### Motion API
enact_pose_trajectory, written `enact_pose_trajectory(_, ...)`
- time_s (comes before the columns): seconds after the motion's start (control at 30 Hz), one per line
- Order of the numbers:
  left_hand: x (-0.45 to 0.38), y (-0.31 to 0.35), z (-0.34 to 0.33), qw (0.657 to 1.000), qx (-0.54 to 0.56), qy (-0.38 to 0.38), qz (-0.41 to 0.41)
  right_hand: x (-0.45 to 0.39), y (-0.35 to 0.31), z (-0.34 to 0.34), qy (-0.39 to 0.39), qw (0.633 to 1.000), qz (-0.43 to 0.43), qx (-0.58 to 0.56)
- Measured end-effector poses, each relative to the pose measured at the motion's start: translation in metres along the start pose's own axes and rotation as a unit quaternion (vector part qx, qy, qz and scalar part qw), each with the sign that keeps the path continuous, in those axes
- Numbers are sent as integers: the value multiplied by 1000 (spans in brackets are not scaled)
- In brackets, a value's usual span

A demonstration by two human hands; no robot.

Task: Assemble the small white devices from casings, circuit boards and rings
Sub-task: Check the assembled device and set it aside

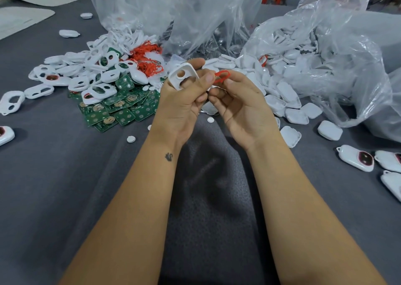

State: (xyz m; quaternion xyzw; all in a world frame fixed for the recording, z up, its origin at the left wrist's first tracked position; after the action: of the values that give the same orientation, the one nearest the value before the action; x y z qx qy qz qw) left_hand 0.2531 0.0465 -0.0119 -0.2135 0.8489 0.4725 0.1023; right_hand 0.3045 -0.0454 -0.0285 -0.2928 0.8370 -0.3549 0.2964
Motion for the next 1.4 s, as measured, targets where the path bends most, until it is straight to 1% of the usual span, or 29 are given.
enact_pose_trajectory(0.23, 1, 2, -1, 1000, -18, 0, -3, 1, -6, -3, -3, 999, 33, 2)
enact_pose_trajectory(0.37, 1, 0, -7, 1000, -3, -23, 3, 1, -6, -2, 5, 1000, 31, -3)
enact_pose_trajectory(0.5, 1, -4, -9, 999, 12, -26, 26, 1, -6, -2, 1, 1000, 27, -6)
enact_pose_trajectory(0.6, 1, -7, -6, 999, 11, -14, 44, 2, -5, -1, 9, 1000, 24, -7)
enact_pose_trajectory(0.73, 2, -13, 4, 995, 45, 37, 78, 2, -5, 2, 21, 1000, 19, 3)
enact_pose_trajectory(0.93, 4, -18, 11, 988, 116, 57, 80, 2, -5, 2, 20, 1000, 18, 5)
enact_pose_trajectory(1.03, 3, -19, 9, 989, 106, 47, 87, 3, -4, 3, 23, 1000, 16, -9)
enact_pose_trajectory(1.23, 2, -11, -3, 996, 16, -14, 83, 1, -4, -4, -9, 1000, 20, -13)
enact_pose_trajectory(1.4, 3, -7, -8, 997, 41, -38, 61, 1, -7, -6, -13, 999, 31, -9)
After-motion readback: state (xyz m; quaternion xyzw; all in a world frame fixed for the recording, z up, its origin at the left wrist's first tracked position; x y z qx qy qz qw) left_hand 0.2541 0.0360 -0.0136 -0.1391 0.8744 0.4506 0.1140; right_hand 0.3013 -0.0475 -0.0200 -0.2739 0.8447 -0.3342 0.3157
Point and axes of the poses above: each hand's wrist, its own x-axis away from the middle knuckle, its own z-axis out of the back of the hand, y = z × x, the point moved 10 cm from there along -x, towards the middle knuckle, and after that the axes turned 12 degrees about -y, right-handed, at the moved point
